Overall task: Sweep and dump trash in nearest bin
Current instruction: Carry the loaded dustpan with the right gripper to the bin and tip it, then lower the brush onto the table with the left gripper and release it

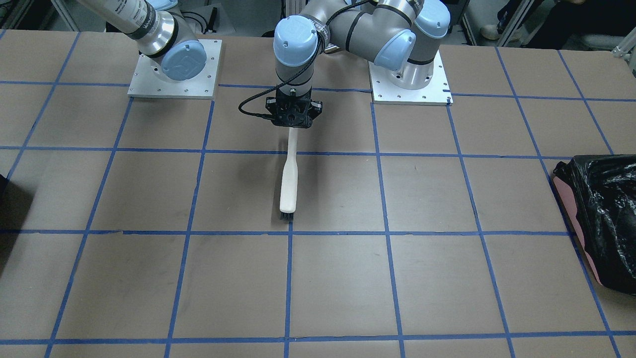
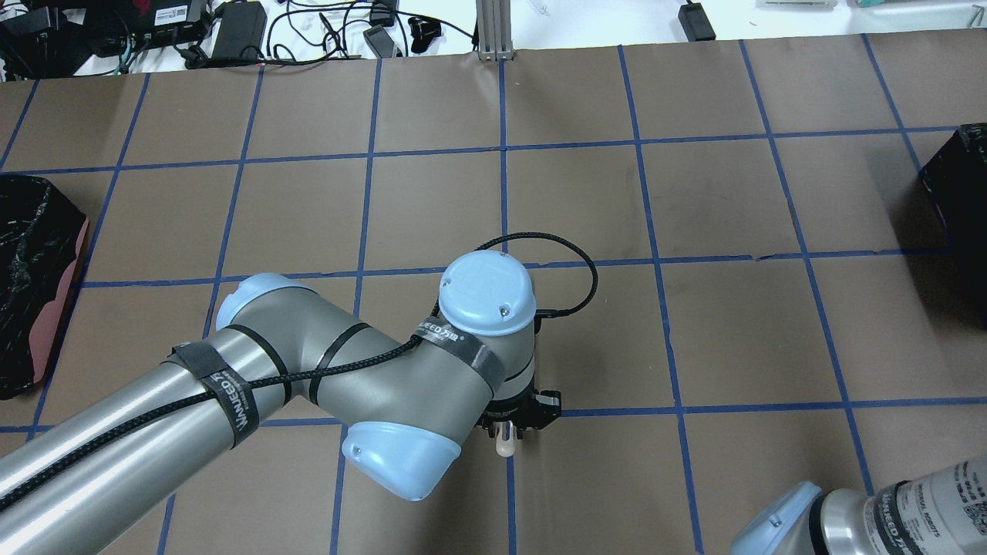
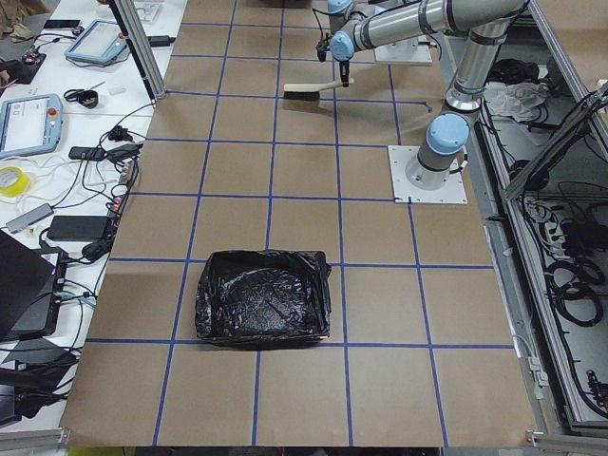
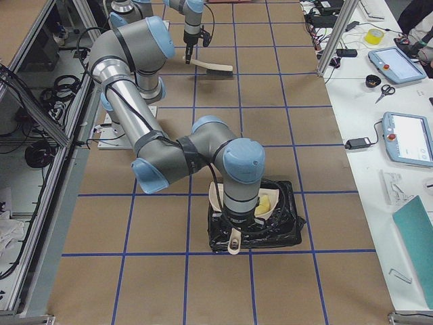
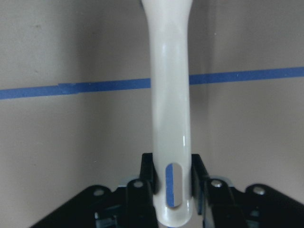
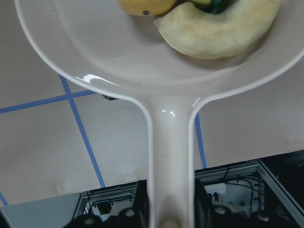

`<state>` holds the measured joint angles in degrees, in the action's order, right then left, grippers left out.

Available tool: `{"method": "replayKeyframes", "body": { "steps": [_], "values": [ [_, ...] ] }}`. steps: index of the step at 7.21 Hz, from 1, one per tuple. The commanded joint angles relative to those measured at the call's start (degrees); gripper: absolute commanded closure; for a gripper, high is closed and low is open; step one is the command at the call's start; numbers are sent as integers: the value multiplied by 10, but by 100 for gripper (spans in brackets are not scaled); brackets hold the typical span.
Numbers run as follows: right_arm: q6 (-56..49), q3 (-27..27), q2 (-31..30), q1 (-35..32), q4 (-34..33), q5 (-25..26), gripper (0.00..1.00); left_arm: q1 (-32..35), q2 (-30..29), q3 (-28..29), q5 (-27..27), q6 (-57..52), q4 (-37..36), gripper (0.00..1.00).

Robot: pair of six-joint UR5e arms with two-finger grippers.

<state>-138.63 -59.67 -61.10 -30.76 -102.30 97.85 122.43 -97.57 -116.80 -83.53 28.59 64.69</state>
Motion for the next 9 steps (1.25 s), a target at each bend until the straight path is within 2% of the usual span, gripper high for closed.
{"method": "replayKeyframes", "body": {
  "steps": [1, 2, 3, 4, 5, 6, 9],
  "values": [
    [0, -3, -16, -5, -32, 57, 100, 0, -3, 1, -1, -1, 0, 44],
    [5, -5, -20, -9, -34, 79, 100, 0, 1, 3, -1, -2, -1, 37],
    [7, -11, -19, -15, -40, 79, 100, -2, 2, 22, -1, -2, -4, 7],
    [13, -23, -20, -24, -67, 81, 100, -4, 1, 72, -4, -4, 7, 0],
    [38, -36, -18, -47, -109, 132, 100, -11, -6, 124, -10, -5, 32, 0],
    [50, -48, -17, -62, -133, 165, 100, -29, -7, 162, -46, -7, 68, 0],
    [56, -63, -19, -64, -136, 167, 100, -141, 2, 211, -56, -31, 83, 0]
  ]
}}
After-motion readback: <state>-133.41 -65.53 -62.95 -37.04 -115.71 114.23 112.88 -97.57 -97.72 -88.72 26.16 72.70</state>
